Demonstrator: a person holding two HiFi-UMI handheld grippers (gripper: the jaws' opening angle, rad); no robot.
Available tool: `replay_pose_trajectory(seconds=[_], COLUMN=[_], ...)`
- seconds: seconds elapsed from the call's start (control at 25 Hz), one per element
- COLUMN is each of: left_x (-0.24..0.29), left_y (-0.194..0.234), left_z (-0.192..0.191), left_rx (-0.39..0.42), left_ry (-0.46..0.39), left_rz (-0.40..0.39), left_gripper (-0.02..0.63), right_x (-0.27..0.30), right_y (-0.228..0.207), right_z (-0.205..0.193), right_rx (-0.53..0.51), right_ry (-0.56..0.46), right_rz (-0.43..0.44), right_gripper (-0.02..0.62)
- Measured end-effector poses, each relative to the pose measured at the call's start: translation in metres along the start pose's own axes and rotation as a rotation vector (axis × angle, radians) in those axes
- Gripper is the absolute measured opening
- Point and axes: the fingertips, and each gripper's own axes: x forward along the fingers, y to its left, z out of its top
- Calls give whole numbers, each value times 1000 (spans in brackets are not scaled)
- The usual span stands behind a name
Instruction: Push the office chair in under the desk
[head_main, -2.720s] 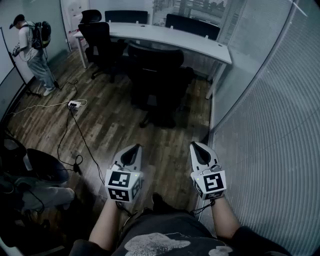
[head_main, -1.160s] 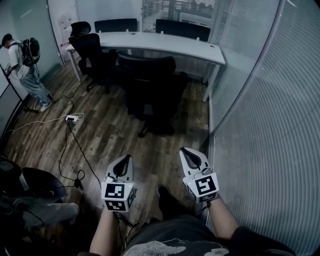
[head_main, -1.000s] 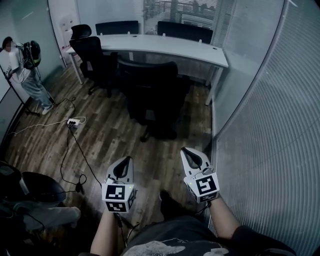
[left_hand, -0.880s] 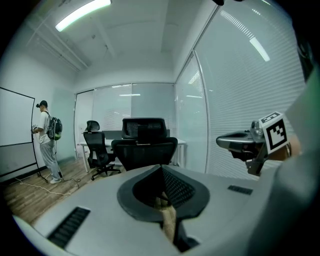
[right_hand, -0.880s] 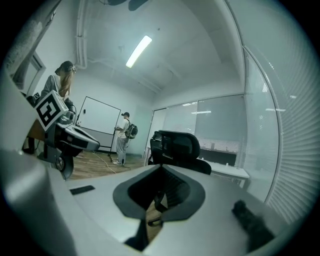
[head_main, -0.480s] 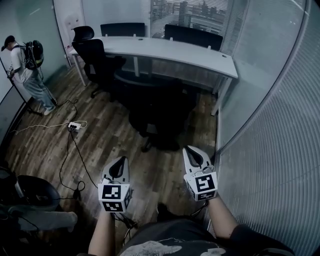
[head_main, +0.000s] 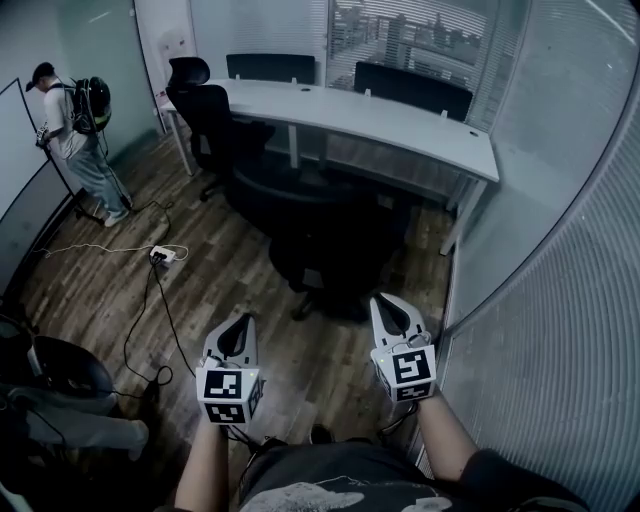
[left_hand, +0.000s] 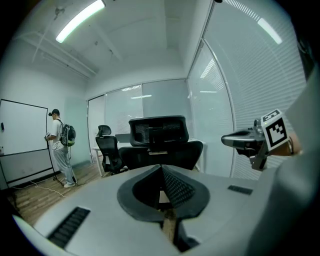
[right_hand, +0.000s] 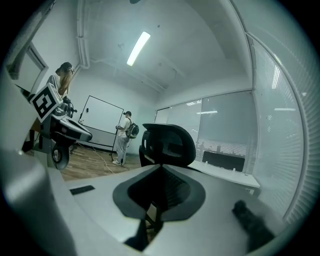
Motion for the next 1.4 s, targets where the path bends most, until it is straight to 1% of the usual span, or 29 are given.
replay_pose_trajectory(seconds=[0.16,0.4,0.56,0.76,0.88,1.04,1.28,1.4], left_x=[12,33,50,73,88,111,146,168], left_y=[3,5,9,20,31,48,75,96], left_z=[8,18,22,31,33,34,45,47], left_rx=[0,-3,15,7,21,32,75,119], left_ry=[1,6,10,-12,-20,-21,-72,-77], left_rz=[18,21,19,8,8,1,-34,-26], left_gripper=[15,15,15,17,17,15,17,17], right_x=[14,33,43,60,73,93,122,138], right_y=[-18,-28,-37,-51,-57,-58,-74,-79], right_z=[-3,-8,-9,-12,-16,-17,-23,-29], right_rx=[-1,-7,-23,-45,-70,-100,-188,-212], right_ry=[18,44,48,66,95,125,187,230], right_rz=[-19,-15,-46,-88,-106,-106,-177,-198], right_gripper=[25,25,25,26,26,26,28,52])
